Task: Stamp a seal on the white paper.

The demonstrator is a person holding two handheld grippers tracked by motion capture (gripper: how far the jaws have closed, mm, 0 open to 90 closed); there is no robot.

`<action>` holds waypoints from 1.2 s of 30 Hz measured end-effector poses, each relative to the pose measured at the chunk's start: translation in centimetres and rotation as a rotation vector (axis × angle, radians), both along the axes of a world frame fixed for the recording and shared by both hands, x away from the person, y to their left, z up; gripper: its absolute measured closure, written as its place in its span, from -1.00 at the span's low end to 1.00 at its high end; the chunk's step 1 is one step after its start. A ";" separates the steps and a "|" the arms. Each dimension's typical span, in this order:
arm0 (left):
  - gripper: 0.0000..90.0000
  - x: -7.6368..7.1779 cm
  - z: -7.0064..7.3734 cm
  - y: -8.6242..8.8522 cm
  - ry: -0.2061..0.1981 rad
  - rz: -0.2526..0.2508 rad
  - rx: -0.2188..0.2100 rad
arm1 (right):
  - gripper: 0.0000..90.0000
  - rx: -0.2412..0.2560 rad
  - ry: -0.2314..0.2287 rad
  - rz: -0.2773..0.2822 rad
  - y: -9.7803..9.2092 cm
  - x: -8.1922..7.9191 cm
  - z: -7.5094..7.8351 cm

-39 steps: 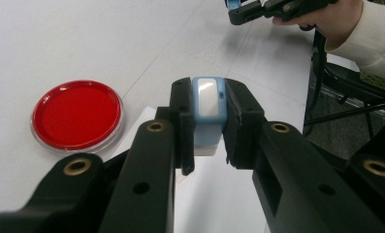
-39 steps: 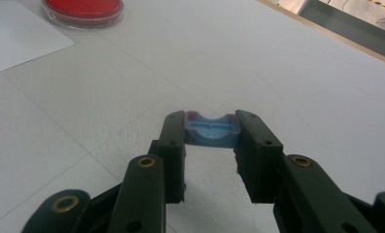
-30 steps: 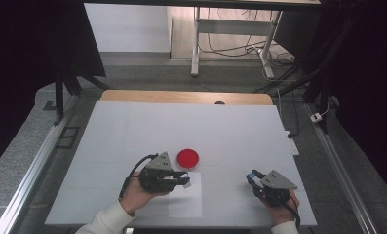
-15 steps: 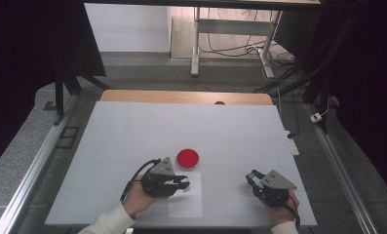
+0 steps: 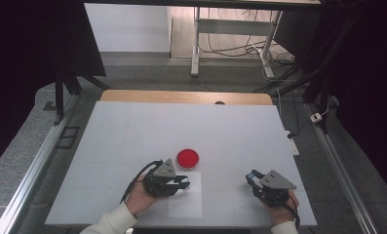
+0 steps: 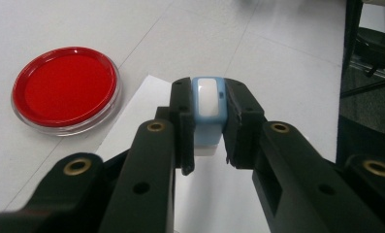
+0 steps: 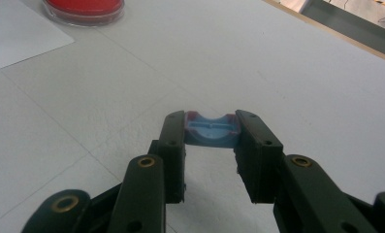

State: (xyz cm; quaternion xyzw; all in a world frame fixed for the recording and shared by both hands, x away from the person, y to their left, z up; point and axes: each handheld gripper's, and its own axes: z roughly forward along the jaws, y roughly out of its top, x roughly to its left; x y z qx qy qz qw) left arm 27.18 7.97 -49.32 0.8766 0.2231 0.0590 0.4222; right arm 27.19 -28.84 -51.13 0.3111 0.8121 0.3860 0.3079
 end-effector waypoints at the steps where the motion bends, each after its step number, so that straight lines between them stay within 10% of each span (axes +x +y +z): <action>1: 0.67 0.0 -0.1 0.0 0.000 0.002 0.001 | 0.45 -0.002 0.001 -0.001 0.0 0.0 0.0; 36: 0.67 0.4 -1.5 -0.5 0.000 0.009 0.048 | 0.45 -0.004 -0.001 -0.001 -0.1 0.0 0.0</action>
